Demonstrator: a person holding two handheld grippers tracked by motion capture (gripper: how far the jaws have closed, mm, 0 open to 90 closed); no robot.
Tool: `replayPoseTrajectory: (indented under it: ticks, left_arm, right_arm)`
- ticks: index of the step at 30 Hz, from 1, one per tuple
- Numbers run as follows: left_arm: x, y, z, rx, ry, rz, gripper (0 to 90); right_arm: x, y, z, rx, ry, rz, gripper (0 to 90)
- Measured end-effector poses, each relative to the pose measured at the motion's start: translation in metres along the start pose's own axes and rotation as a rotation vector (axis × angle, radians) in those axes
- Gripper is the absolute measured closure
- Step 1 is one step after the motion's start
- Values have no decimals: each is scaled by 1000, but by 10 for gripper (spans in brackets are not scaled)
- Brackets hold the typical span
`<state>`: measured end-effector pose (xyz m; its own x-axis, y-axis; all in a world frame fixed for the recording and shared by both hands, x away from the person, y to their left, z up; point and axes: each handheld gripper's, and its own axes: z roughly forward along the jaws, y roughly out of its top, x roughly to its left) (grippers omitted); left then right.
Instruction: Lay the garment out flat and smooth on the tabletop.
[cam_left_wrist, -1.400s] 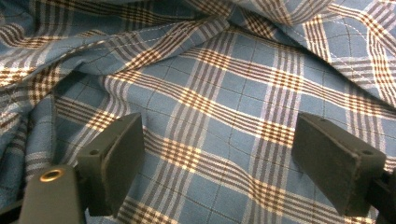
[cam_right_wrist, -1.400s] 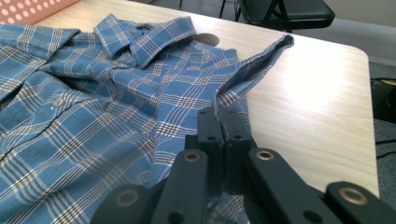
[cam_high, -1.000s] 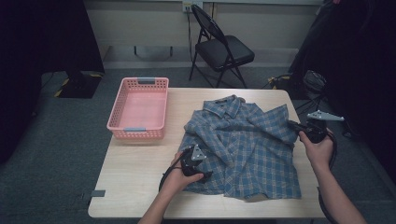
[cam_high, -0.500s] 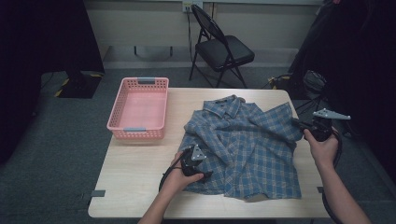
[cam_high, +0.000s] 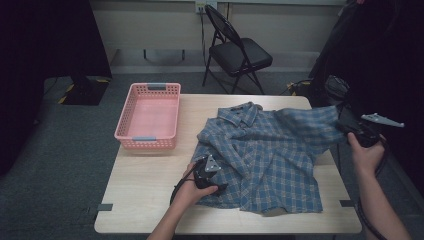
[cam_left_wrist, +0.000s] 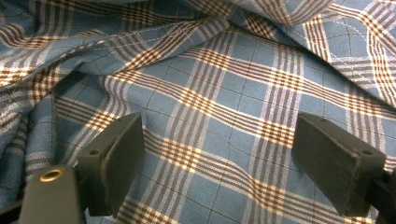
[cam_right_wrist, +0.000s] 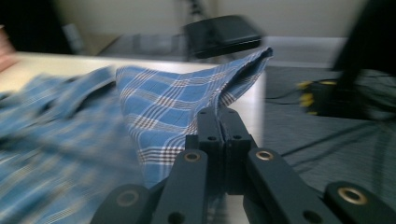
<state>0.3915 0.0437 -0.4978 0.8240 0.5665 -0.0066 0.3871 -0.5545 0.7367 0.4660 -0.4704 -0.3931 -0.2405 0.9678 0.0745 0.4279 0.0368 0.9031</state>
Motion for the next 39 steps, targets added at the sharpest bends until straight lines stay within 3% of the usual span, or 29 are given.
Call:
replayPoseTrajectory:
  ticks: [1,2,3,4,5,6,7,8,11,12,14,15,17,18,21,27,29,39]
  left_arm:
    - [0,0,0,0,0,0,167]
    - [0,0,0,0,0,0,167]
    - [0,0,0,0,0,1,167]
    - [0,0,0,0,0,0,167]
    - [0,0,0,0,0,0,167]
    - [0,0,0,0,-1,0,167]
    - [0,0,0,0,-1,1,166]
    - [0,0,0,0,-1,1,166]
    - [0,0,0,0,0,1,166]
    - [0,0,0,0,0,1,166]
    - [0,0,0,0,0,1,166]
    - [0,0,0,0,0,1,166]
    - [0,0,0,0,0,1,166]
    - [0,0,0,0,0,1,166]
    - [0,0,0,0,0,1,166]
    - [0,0,0,0,0,1,166]
    - [0,0,0,0,0,1,166]
    - [-1,0,0,1,3,-1,165]
  right_arm:
    - [-9,1,-3,-13,-37,19,877]
    - [-23,1,-6,-11,-115,41,763]
    - [-23,1,-6,-11,-115,41,763]
    - [-26,0,-8,-24,-136,51,675]
    - [-23,0,-11,-38,-138,9,579]
    - [-23,0,-11,-38,-138,9,579]
    - [-11,-2,-12,-39,-96,-32,494]
    - [-11,-2,-12,-39,-96,-32,494]
    - [16,-8,-13,-44,4,-69,392]
    - [37,-17,-11,-28,79,-82,337]
    - [58,-31,-8,3,155,-96,299]
    - [58,-31,-8,3,155,-96,299]
    - [87,-57,-1,69,248,-121,261]
    - [87,-57,-1,69,248,-121,261]
    - [109,-82,5,138,306,-128,225]
    - [136,-113,12,219,350,-200,184]
    - [142,-117,15,254,359,-234,166]
    - [151,-119,17,307,357,-318,130]
